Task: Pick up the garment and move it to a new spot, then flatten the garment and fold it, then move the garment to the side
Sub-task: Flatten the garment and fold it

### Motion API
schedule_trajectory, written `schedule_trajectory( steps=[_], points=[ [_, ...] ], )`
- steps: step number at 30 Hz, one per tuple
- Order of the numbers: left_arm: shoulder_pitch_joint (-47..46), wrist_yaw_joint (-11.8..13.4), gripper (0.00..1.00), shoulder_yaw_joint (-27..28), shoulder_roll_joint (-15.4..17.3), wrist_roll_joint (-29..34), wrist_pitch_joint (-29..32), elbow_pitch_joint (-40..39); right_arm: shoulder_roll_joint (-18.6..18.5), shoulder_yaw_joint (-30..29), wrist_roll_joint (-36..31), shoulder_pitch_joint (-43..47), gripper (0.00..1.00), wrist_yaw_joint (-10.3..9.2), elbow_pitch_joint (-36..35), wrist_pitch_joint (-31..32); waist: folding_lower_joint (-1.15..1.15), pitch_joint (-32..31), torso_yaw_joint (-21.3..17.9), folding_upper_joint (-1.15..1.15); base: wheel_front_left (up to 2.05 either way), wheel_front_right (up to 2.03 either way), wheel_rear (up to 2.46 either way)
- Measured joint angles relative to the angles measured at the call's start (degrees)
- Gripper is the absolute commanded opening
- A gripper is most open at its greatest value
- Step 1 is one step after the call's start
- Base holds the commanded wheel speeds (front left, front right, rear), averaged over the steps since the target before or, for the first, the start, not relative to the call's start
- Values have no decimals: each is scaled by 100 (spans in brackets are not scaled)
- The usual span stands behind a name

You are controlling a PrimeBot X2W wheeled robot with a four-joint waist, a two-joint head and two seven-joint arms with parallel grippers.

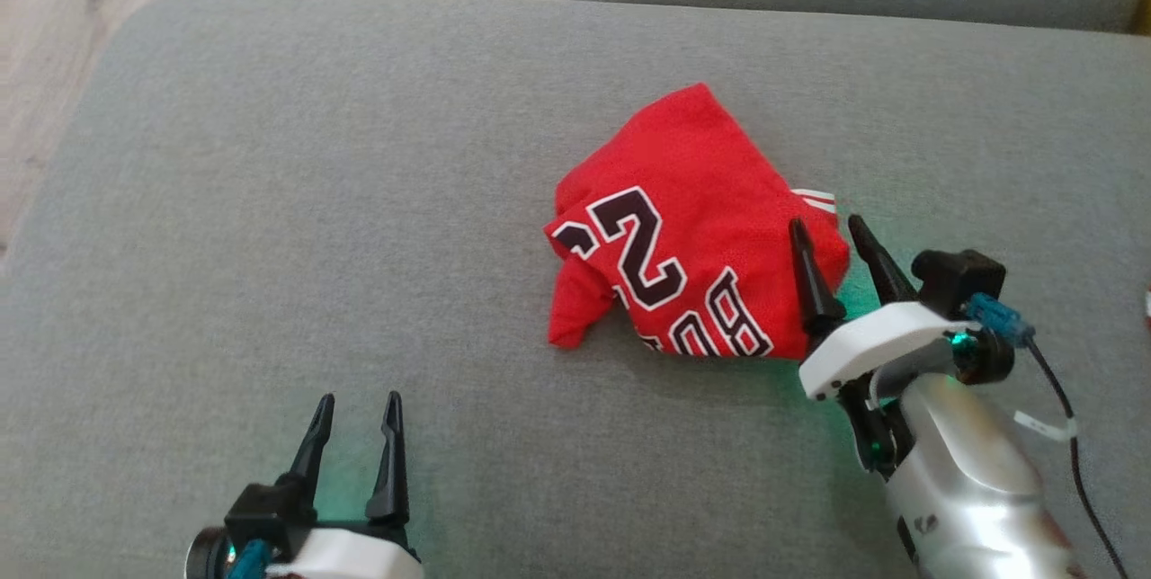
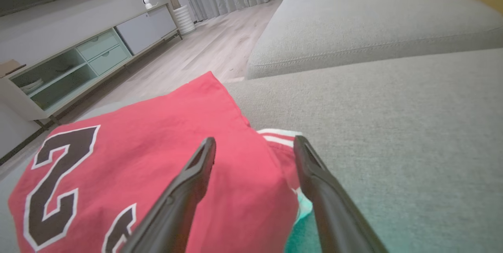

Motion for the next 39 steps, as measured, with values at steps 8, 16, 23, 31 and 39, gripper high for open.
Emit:
schedule_trajectory(
  steps=[8,16,23,31,39],
  points=[
    [-1,59,100,-138,1,-96,0,-58,0,3,407,245,100,0,111,0,0,69,104,0,0,0,0],
    [-113,82,100,-194,0,-102,0,-91,3,-157,622,387,0,0,-579,0,-1,25,97,0,0,0,0],
    [-92,82,100,-186,0,-158,0,-101,3,-1166,299,268,0,0,-1779,-1,-1,-126,95,0,0,0,0],
    [-3,49,100,-226,0,-299,0,-33,-16,-1117,-611,-271,0,0,-2709,-11,-1,-333,248,0,0,0,0],
    [82,42,100,-323,1,-342,0,140,-11,1683,528,433,100,0,-1834,143,-1,-328,580,0,0,0,0]
  ],
)
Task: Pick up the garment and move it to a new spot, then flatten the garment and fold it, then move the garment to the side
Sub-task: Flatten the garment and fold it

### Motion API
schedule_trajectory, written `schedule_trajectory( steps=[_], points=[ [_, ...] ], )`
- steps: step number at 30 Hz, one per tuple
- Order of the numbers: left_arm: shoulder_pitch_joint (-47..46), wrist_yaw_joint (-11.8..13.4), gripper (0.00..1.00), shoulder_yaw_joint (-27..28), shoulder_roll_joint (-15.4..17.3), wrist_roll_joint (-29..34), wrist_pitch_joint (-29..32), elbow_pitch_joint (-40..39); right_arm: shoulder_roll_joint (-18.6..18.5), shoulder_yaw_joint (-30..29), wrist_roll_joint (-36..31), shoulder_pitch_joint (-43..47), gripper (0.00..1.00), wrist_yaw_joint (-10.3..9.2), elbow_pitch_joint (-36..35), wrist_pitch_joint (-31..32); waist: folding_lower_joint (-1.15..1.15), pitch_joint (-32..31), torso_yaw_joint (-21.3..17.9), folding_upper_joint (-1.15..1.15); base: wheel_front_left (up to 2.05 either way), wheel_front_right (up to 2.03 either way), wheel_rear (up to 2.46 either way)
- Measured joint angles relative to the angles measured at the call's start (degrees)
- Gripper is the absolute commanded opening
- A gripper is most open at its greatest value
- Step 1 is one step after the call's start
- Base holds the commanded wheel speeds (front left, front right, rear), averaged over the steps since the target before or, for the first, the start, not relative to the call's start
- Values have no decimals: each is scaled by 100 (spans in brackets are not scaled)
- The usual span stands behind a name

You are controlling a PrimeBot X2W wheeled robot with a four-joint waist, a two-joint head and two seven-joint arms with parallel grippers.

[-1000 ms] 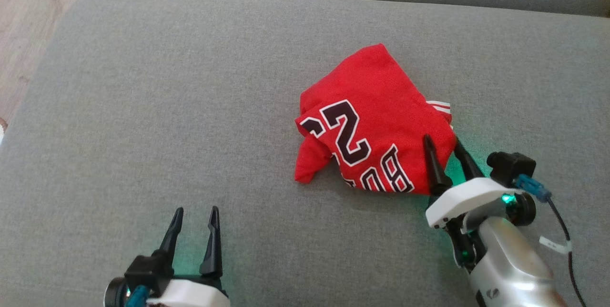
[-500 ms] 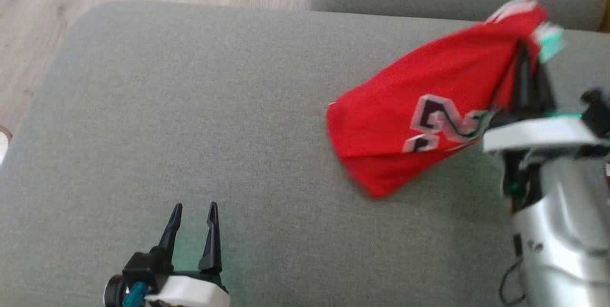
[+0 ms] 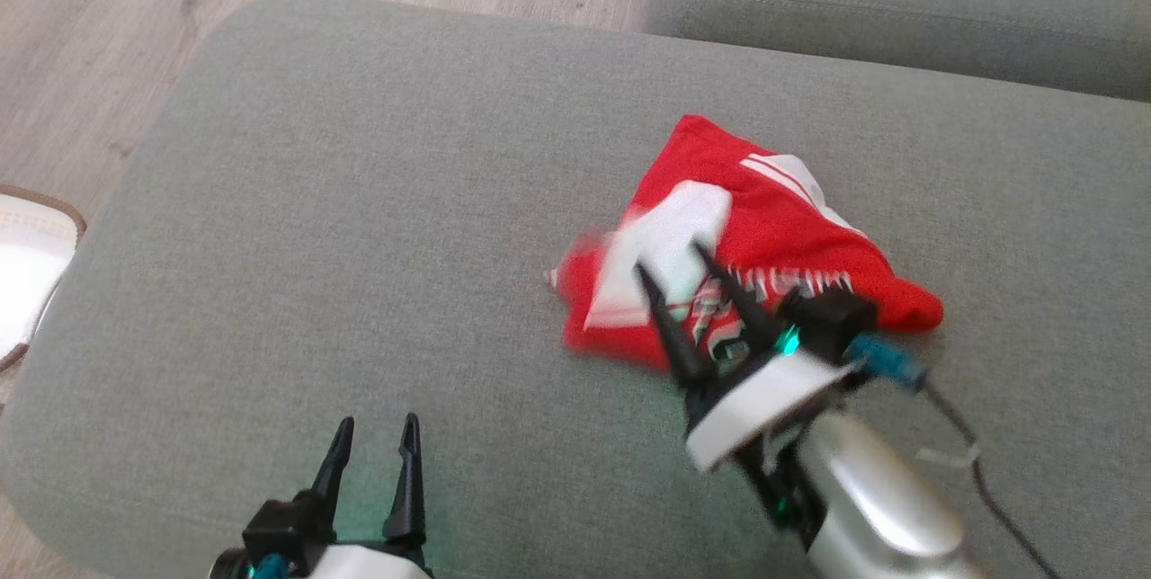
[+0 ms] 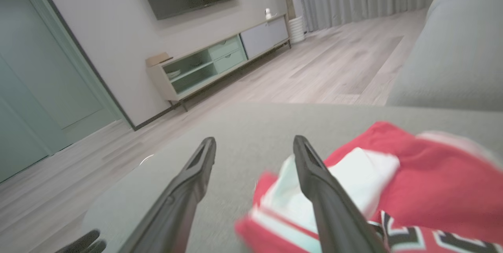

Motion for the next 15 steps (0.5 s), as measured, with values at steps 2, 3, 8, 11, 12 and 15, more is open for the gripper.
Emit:
schedule_trajectory(
  steps=[2,3,8,11,12,15],
  points=[
    [14,1,100,3,2,0,0,13,1,380,277,207,100,0,120,0,0,23,18,0,0,0,0],
    [20,1,100,3,1,0,0,13,1,485,300,252,100,0,202,-1,0,33,13,0,0,0,0],
    [27,8,100,8,1,-49,0,12,0,382,275,170,100,0,553,-41,0,46,-78,0,0,0,0],
    [27,9,100,-9,1,-51,0,4,-3,10,82,15,100,0,780,-66,0,46,-135,0,0,0,0],
    [26,9,100,-22,1,-52,0,2,-4,-126,-4,-57,100,0,859,-68,0,54,-144,0,0,0,0],
    [15,11,100,-79,1,-111,0,-22,-62,-533,-294,-443,100,0,1174,-45,0,122,-124,0,0,0,0]
  ],
)
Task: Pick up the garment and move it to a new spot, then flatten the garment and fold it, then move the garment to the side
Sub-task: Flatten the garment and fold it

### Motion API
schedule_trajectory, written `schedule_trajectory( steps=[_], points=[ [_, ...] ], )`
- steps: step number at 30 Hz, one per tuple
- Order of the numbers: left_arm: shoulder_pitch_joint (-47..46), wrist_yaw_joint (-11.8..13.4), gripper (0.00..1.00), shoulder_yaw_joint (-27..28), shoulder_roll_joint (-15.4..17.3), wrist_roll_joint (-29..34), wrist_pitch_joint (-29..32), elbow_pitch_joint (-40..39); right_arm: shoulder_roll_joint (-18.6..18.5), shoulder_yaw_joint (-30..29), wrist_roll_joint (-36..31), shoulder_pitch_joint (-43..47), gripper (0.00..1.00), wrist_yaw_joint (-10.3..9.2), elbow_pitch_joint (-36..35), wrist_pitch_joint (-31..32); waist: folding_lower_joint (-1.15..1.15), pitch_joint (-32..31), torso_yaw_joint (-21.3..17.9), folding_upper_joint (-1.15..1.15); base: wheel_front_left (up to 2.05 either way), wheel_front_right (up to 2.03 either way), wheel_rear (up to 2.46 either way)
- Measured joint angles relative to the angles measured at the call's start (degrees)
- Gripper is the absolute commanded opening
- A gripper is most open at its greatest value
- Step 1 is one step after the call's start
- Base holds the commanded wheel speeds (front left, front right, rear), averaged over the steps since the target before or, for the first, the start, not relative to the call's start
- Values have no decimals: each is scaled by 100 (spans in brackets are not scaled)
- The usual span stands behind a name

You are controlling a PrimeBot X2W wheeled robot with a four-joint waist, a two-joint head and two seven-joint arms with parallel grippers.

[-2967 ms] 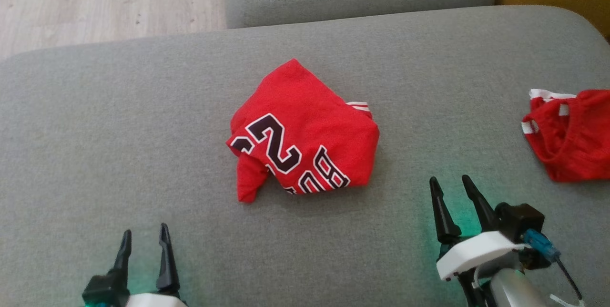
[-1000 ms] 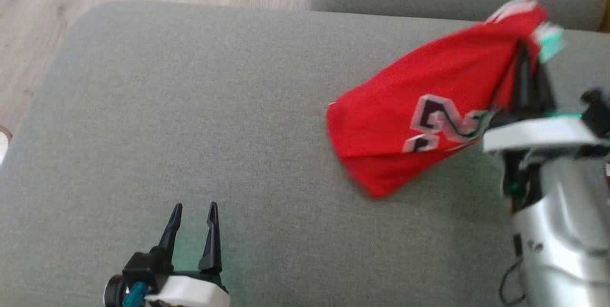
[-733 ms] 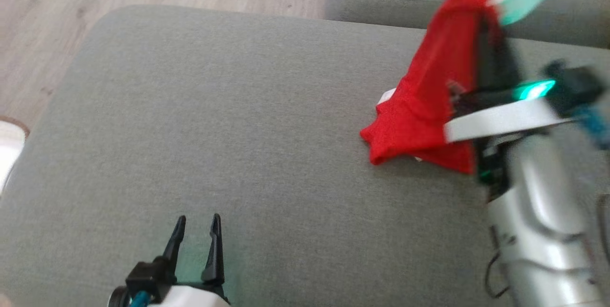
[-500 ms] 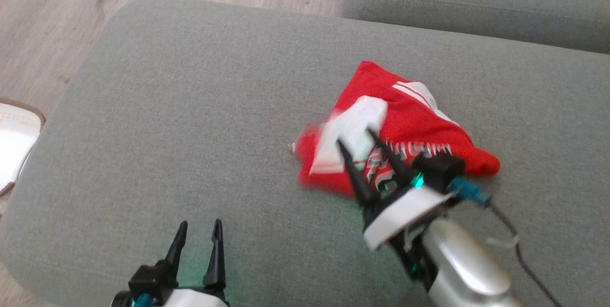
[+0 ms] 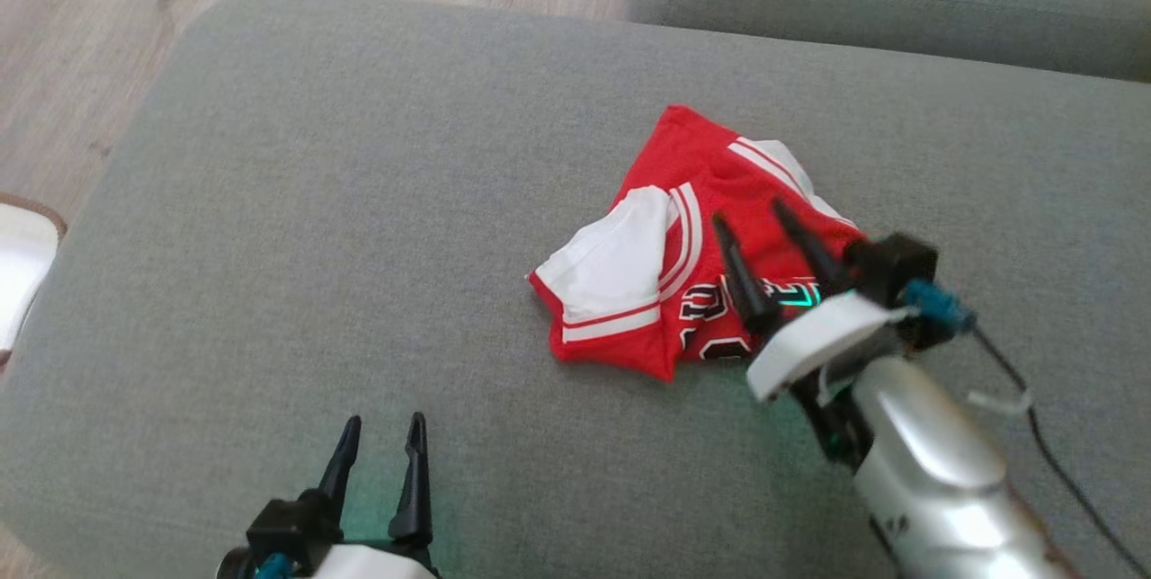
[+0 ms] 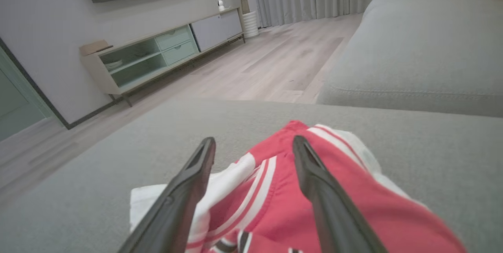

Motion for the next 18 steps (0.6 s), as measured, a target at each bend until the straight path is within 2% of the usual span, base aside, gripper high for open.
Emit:
schedule_trajectory(
  steps=[6,13,18],
  points=[
    [-94,-1,100,-127,-2,-45,0,3,-56,85,-49,-527,100,0,238,414,0,106,167,0,0,0,0],
    [-102,4,100,-158,0,-58,0,10,-34,444,441,-606,100,0,621,1102,0,229,386,0,0,0,0],
    [-223,8,100,-264,-1,-125,0,-1,-31,536,686,-624,100,0,875,1333,0,353,521,0,0,0,0]
  ],
)
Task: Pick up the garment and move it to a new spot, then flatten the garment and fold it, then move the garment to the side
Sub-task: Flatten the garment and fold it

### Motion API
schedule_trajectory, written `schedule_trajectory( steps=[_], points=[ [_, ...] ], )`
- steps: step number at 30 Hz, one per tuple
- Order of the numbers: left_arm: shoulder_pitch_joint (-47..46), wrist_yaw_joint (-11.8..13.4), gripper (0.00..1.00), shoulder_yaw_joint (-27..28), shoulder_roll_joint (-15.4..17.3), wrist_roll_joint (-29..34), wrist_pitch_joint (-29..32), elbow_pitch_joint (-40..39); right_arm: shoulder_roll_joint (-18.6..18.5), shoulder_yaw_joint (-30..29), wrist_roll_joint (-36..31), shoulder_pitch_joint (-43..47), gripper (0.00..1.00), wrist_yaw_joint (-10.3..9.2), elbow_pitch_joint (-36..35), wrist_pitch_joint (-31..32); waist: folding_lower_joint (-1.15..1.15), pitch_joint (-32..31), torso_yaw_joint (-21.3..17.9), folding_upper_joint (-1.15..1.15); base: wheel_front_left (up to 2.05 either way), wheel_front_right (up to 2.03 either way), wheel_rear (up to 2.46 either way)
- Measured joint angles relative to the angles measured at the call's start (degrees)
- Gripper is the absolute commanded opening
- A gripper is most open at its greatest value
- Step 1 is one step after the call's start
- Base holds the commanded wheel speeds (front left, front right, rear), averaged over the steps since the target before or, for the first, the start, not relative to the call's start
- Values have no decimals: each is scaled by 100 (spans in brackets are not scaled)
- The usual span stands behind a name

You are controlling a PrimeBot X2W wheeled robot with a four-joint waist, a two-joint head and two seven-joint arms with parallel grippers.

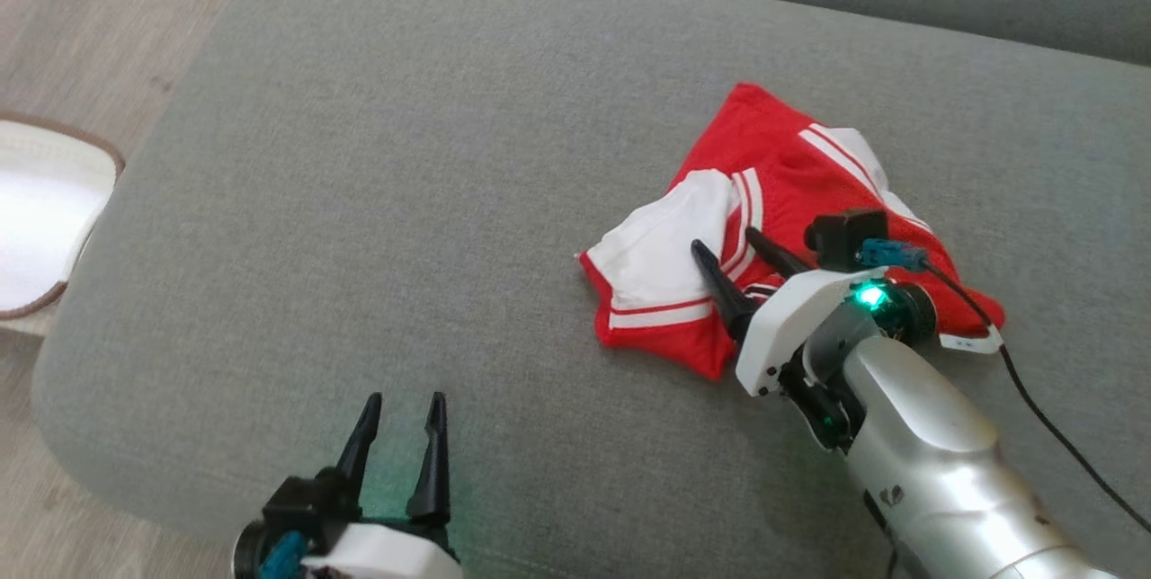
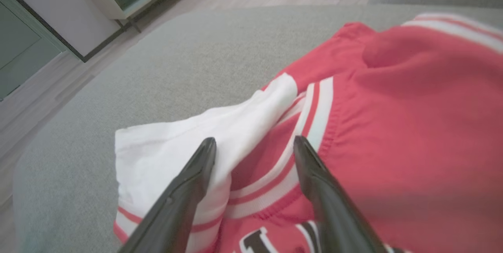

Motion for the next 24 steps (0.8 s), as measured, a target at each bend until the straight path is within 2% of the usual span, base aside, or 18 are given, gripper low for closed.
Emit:
schedule_trajectory(
  steps=[5,6,8,16,19,24],
  points=[
    [-93,23,100,-62,-2,-16,0,-7,-1,238,368,-167,100,0,52,31,0,101,134,0,0,0,0],
    [-93,23,100,-62,-2,-16,0,-3,0,283,437,-211,87,0,52,24,0,112,155,0,0,0,0],
    [-93,24,100,-64,-2,-16,0,2,0,367,543,-275,0,0,63,15,0,123,191,0,0,0,0],
    [-80,25,100,-55,-2,-16,0,73,0,320,755,-438,0,0,308,-740,0,-38,228,0,0,0,0],
    [-57,23,100,-32,-2,-14,0,86,1,127,882,-603,0,0,319,-1128,0,-147,180,0,0,0,0],
    [28,15,100,52,-2,-5,0,86,3,-330,917,-915,0,0,137,-1359,0,-288,48,0,0,0,0]
  ],
)
